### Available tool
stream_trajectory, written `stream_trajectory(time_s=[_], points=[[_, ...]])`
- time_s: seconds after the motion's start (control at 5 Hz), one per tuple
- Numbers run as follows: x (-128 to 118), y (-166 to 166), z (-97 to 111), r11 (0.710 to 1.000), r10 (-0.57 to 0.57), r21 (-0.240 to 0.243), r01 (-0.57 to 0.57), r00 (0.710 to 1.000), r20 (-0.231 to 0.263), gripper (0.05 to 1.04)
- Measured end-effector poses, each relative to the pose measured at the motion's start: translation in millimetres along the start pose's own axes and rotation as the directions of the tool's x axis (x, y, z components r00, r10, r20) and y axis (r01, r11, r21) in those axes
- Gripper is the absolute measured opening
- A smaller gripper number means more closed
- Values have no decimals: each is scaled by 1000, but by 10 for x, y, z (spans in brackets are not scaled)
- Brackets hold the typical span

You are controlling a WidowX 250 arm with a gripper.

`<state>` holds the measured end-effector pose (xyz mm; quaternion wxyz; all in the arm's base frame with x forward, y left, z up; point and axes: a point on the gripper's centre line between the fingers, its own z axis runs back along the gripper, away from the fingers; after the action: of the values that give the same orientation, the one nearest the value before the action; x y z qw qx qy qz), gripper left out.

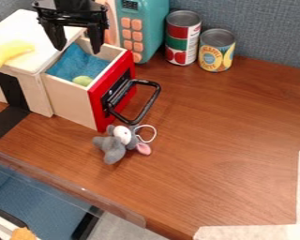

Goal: Close the drawer

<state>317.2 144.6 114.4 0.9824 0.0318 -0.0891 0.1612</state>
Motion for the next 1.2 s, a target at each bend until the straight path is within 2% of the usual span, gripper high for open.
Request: stream_trajectory(time_s=[0.2, 0.6, 0.8, 1.0, 1.2], points=[[-47, -26, -116, 1000, 0, -3, 0, 999, -38, 1000], [-232, -766, -248, 983, -181, -2, 182, 981, -72, 1000], [-301, -1052, -275, 968, -252, -9, 252, 966, -62, 1000], [-358, -1191, -469, 956, -287, 41, 292, 954, -90, 1000], [-418, -1170, -709, 949, -292, 78, 305, 946, -142, 1000]])
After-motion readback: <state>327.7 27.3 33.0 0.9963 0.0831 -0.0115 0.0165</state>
